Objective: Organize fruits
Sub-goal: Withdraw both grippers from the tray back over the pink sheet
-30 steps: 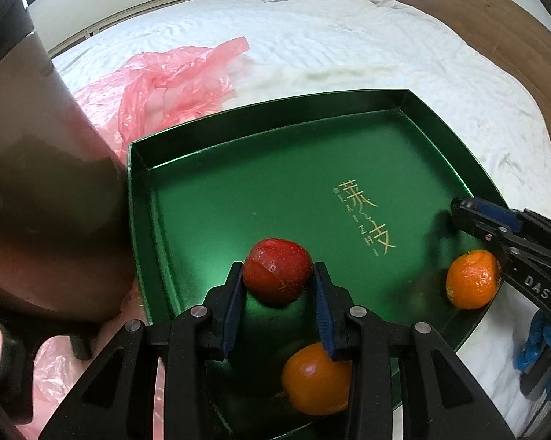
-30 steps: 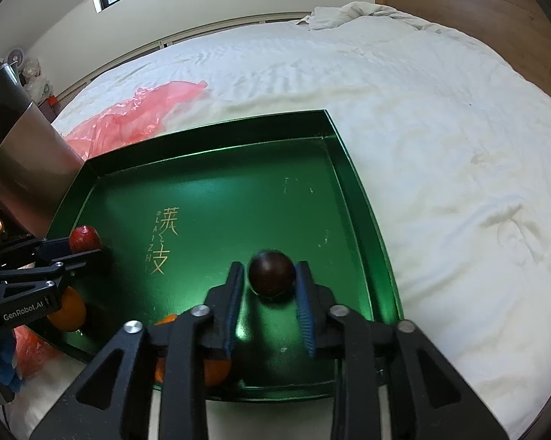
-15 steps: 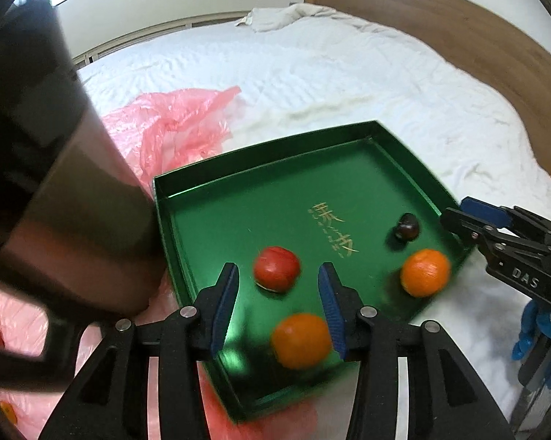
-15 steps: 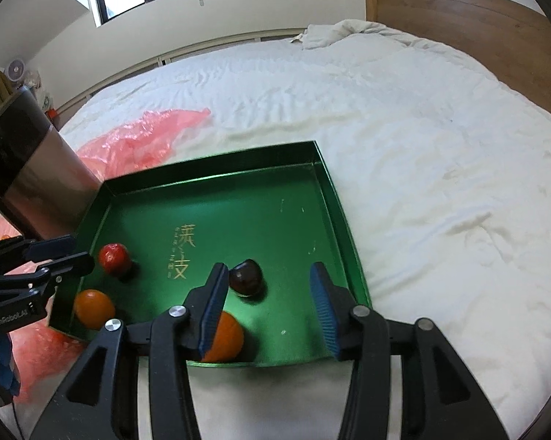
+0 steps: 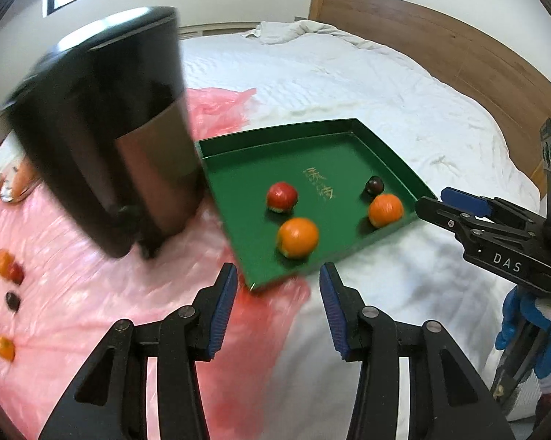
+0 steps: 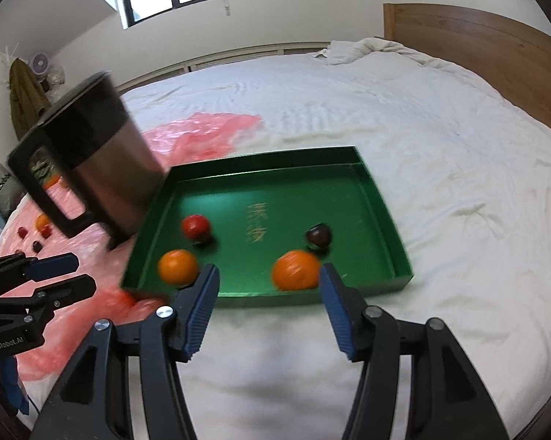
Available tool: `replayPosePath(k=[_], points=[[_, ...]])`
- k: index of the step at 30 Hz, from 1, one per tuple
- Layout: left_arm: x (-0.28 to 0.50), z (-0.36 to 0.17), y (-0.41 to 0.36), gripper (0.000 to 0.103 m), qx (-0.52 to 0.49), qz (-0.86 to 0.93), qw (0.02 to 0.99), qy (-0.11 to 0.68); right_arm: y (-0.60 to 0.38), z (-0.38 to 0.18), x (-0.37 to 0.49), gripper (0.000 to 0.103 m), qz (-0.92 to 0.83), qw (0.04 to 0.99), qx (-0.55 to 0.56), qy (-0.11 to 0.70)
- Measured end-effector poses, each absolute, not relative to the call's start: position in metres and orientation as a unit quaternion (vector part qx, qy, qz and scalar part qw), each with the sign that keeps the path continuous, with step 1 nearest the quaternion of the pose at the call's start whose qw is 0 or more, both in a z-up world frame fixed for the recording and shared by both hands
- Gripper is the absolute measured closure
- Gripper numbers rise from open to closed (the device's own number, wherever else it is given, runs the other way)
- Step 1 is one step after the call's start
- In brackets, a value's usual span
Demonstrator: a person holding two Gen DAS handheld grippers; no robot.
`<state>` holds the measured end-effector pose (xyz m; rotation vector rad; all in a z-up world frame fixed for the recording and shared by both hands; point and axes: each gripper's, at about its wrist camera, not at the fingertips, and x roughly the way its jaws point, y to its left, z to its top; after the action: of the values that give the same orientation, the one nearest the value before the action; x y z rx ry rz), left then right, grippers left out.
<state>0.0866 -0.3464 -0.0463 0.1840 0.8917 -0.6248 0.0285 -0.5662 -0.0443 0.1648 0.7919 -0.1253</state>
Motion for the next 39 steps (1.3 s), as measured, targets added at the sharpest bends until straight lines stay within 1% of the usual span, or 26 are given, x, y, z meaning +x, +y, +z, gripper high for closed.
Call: replayPosePath(k=[9, 16, 19, 22, 26, 33, 36, 39], points=[[0.047, -0.034, -0.288, 0.059, 0.083, -0.252, 0.873, 0.408, -0.515, -0.028, -0.001, 0.012, -0.038, 0.925, 0.071, 0.372], [0.026, -0.028, -0.231, 0.056, 0.076, -0.214, 0.89, 0.396, -0.473, -0.017, -0.017, 0.012, -0.019, 0.931, 0.063, 0.359], [0.019, -0.027, -0.21, 0.049, 0.074, -0.198, 0.895, 0.393, -0.454, -0.014, -0.023, 0.012, -0.011, 0.933, 0.059, 0.354], [0.015, -0.023, -0.192, 0.049, 0.081, -0.182, 0.902, 0.383, -0.436, -0.012, -0.025, 0.012, 0.001, 0.934, 0.052, 0.353], [0.008, -0.017, -0.168, 0.043, 0.076, -0.16, 0.912, 0.37, -0.41, -0.008, -0.03, 0.012, 0.018, 0.936, 0.037, 0.35], [-0.003, -0.015, -0.138, 0.04, 0.064, -0.128, 0.92, 0.365, -0.373, -0.002, -0.038, 0.012, 0.044, 0.936, 0.012, 0.348], [-0.008, -0.011, -0.128, 0.032, 0.061, -0.116, 0.924, 0.358, -0.362, 0.0, -0.042, 0.012, 0.052, 0.937, 0.008, 0.345], [-0.013, -0.01, -0.117, 0.03, 0.057, -0.104, 0.927, 0.355, -0.352, 0.002, -0.046, 0.012, 0.061, 0.937, 0.003, 0.343]])
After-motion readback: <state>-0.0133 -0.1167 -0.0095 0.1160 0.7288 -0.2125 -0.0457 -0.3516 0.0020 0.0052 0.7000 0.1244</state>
